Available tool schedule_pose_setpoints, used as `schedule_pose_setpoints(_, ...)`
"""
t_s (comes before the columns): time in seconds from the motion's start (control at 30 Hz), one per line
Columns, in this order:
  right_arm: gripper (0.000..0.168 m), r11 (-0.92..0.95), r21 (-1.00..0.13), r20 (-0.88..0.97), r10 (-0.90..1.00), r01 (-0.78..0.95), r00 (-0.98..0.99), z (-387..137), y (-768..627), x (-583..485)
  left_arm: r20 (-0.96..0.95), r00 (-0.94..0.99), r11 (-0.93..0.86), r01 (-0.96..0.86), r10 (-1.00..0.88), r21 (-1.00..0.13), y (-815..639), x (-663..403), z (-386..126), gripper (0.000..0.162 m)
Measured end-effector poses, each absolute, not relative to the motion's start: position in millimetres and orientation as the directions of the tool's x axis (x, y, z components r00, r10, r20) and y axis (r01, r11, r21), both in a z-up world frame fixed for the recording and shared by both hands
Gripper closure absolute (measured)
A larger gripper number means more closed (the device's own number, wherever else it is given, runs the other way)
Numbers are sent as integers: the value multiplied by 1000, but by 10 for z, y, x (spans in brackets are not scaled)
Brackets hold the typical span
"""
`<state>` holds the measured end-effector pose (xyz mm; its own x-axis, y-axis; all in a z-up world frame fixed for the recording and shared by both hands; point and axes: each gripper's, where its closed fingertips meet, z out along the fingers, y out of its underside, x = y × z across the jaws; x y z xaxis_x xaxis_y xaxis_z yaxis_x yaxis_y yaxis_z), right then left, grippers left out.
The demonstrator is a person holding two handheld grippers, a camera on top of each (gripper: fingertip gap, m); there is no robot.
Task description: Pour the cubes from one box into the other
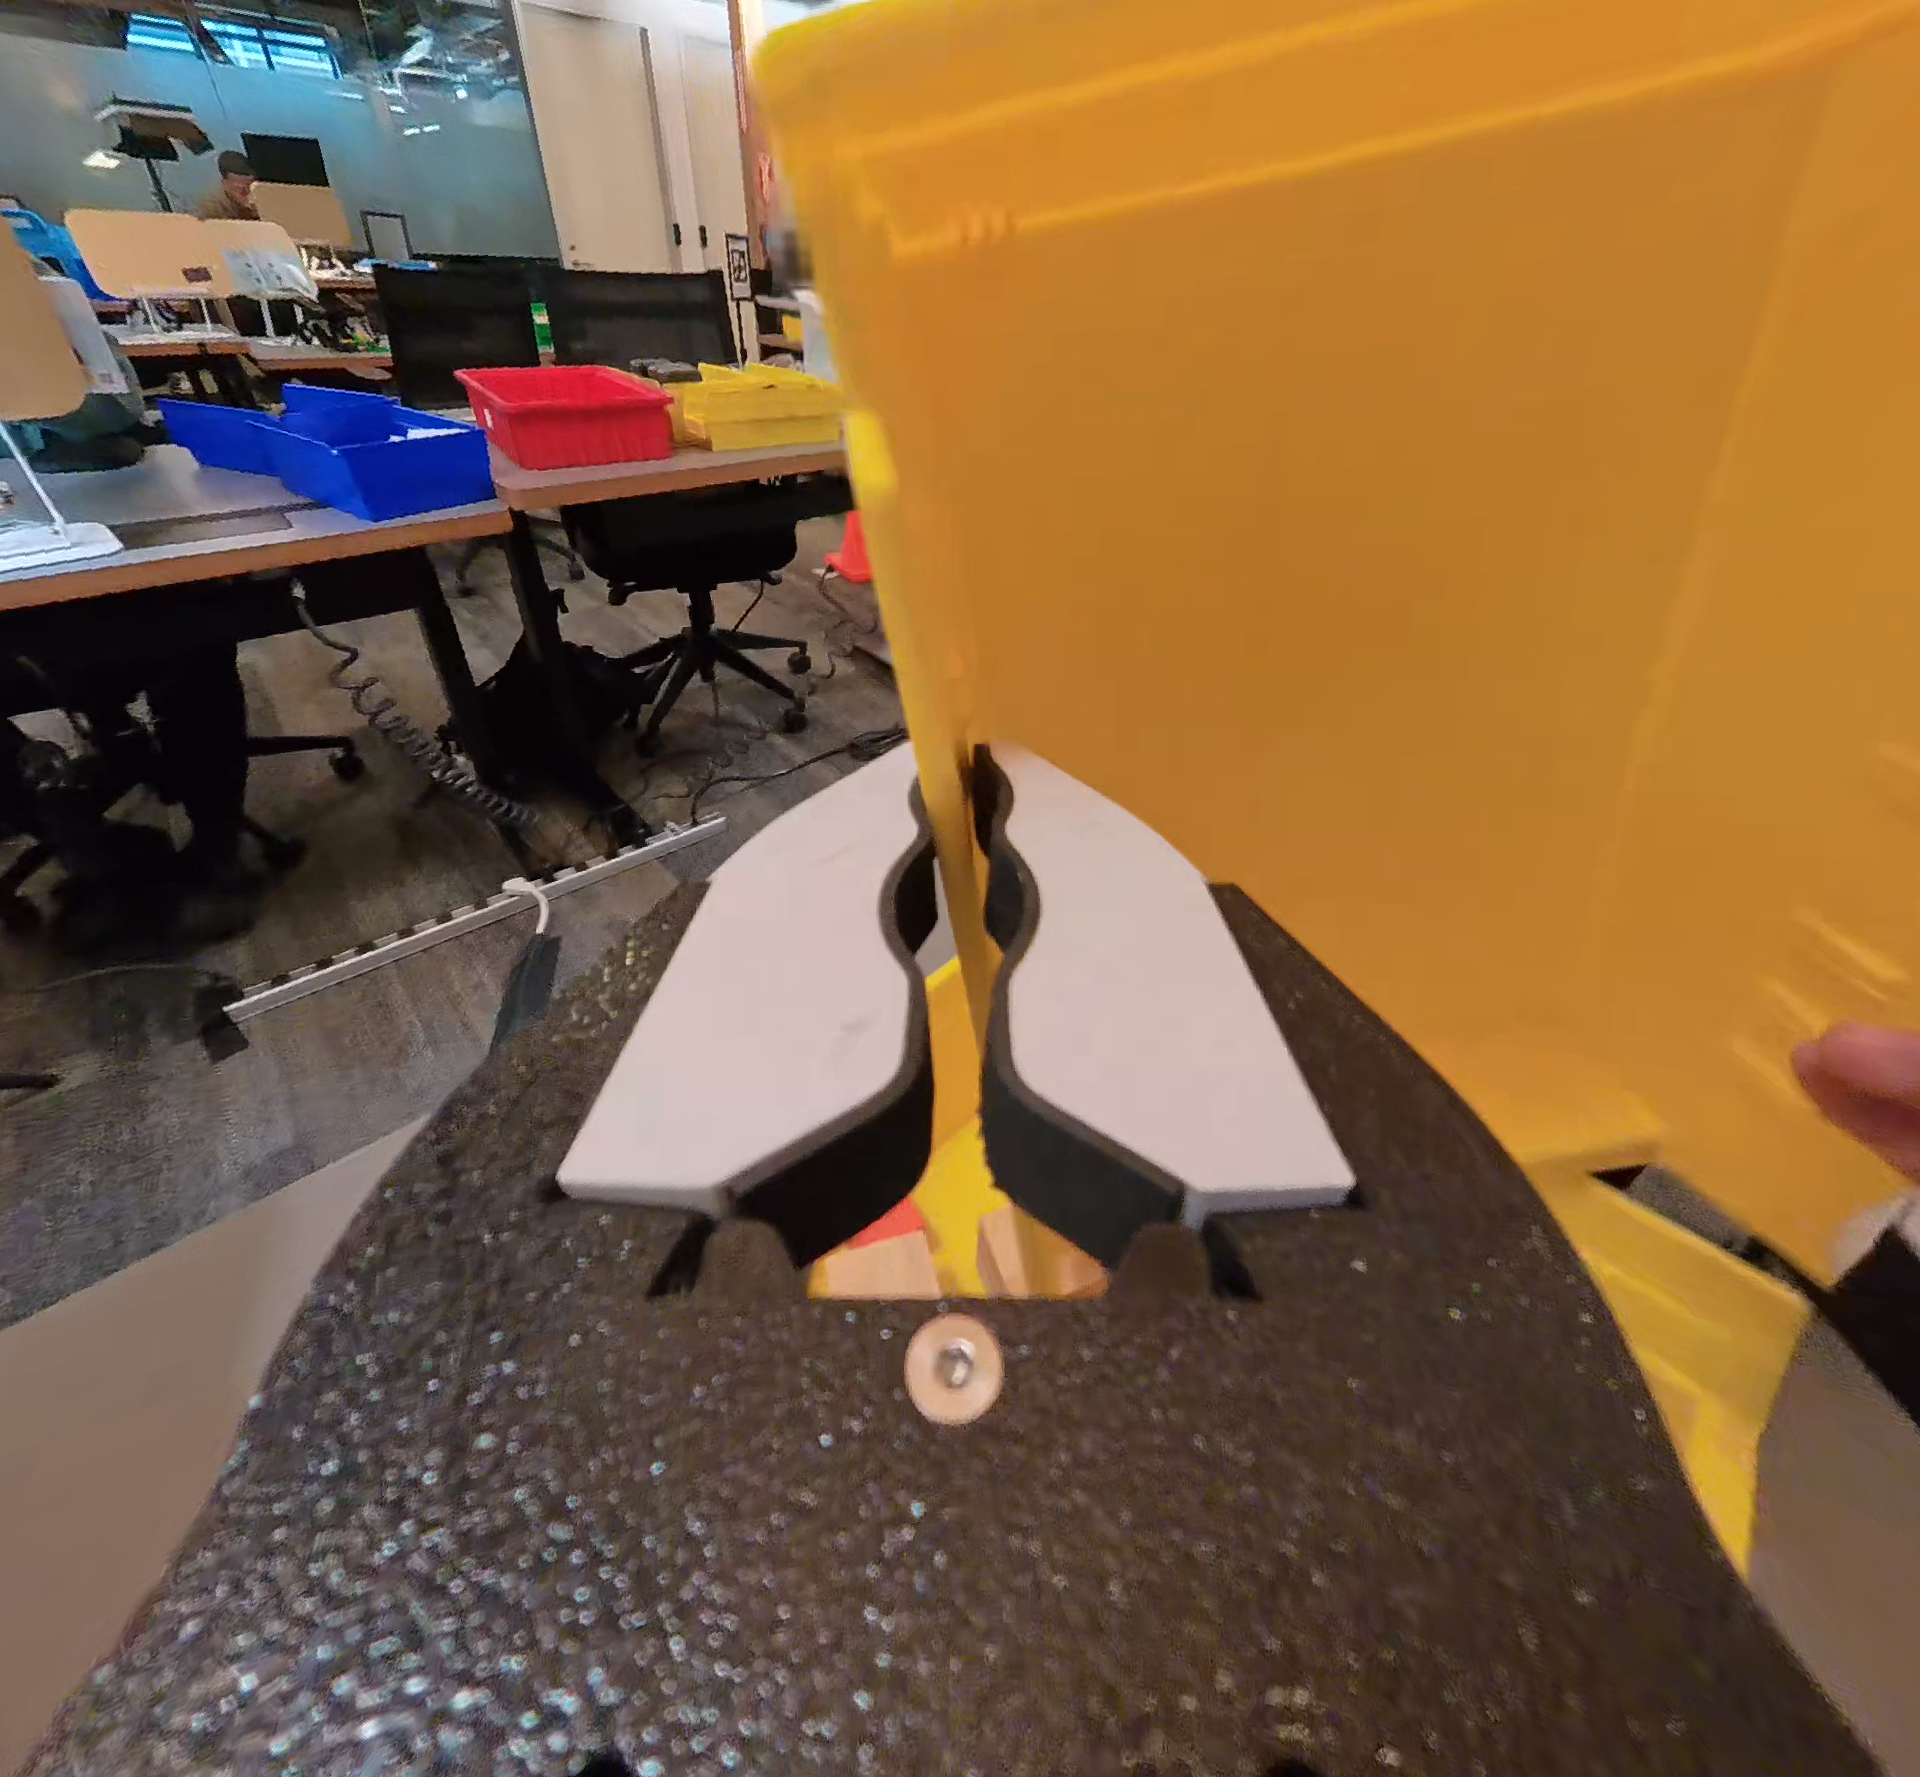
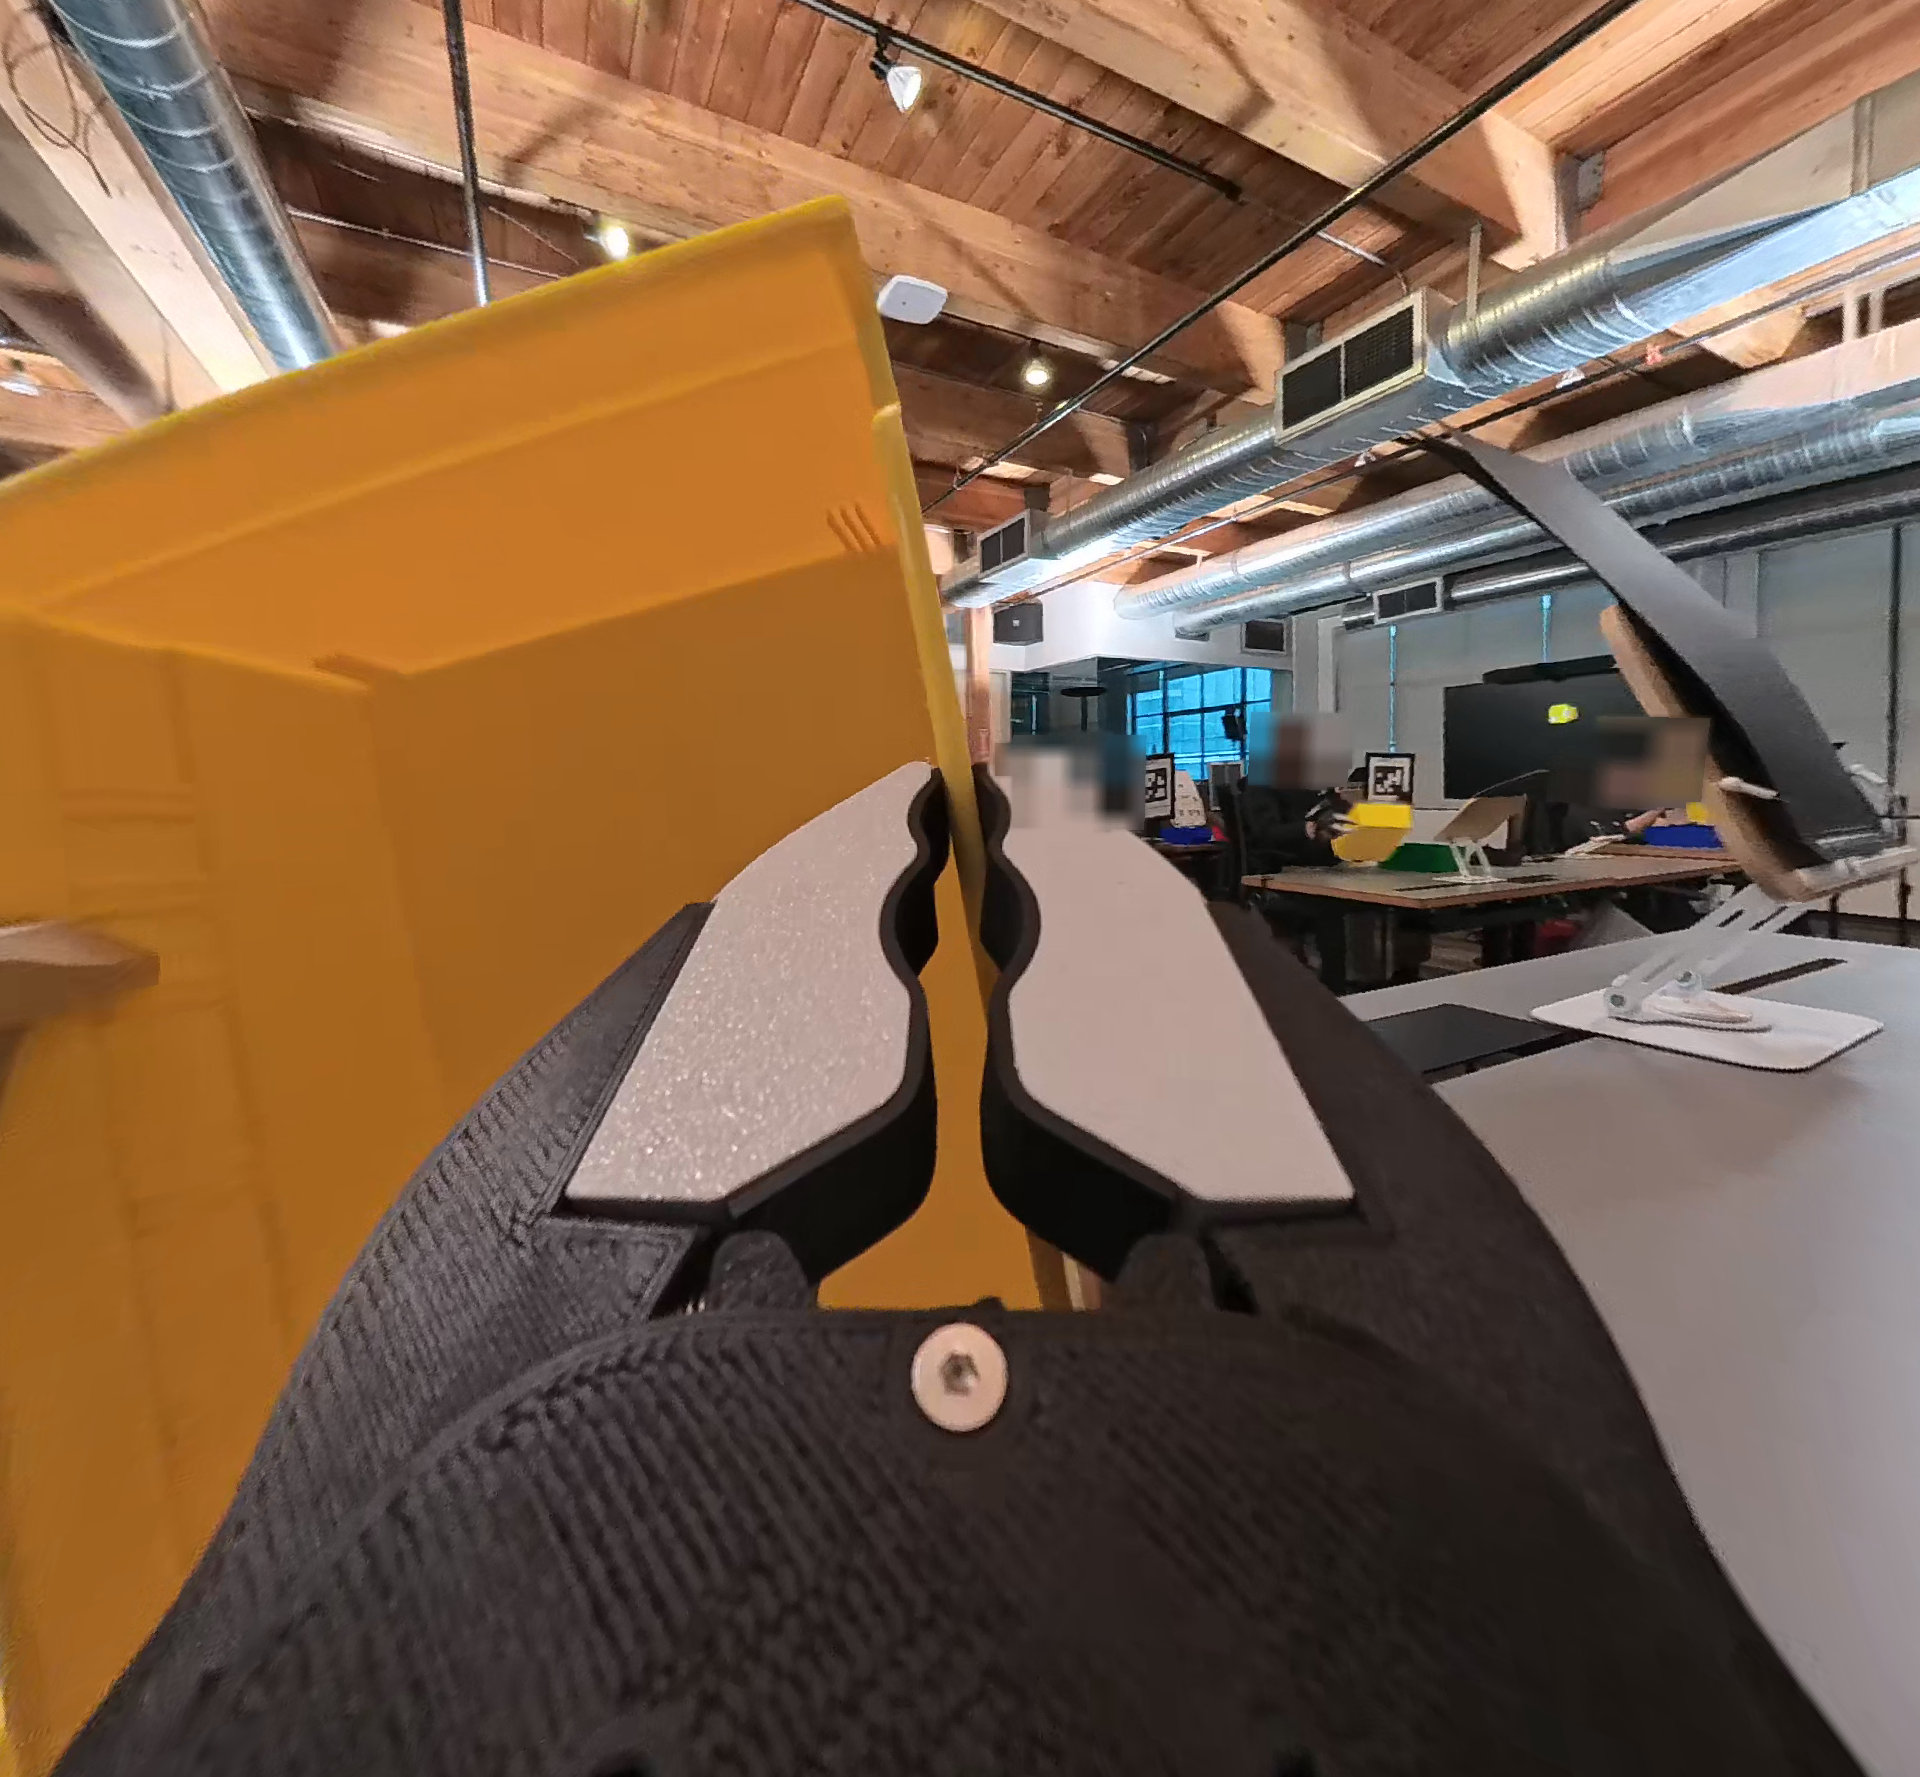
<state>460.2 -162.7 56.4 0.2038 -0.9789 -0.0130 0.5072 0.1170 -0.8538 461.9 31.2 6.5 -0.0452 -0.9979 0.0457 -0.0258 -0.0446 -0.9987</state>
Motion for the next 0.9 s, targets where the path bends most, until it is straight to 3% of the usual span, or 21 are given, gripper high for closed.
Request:
schedule_pose_setpoints(0.23, 163, 308, -775, -128, -931, 552, 341, 643, -1653, 4481, -29, -70, 16, 182, -997, -983, 323, 4461, 442, 160)
schedule_pose_setpoints(0.5, 162, 380, -687, -126, -902, 620, 413, 735, -1588, 4262, -33, -95, -2, 344, -995, -939, 368, 4273, 598, 160)
schedule_pose_setpoints(0.9, 162, 198, -874, 15, -902, 445, 431, 1016, -1236, 4012, -9, -7, 8, 167, -1000, -986, 689, 3893, 832, 160)
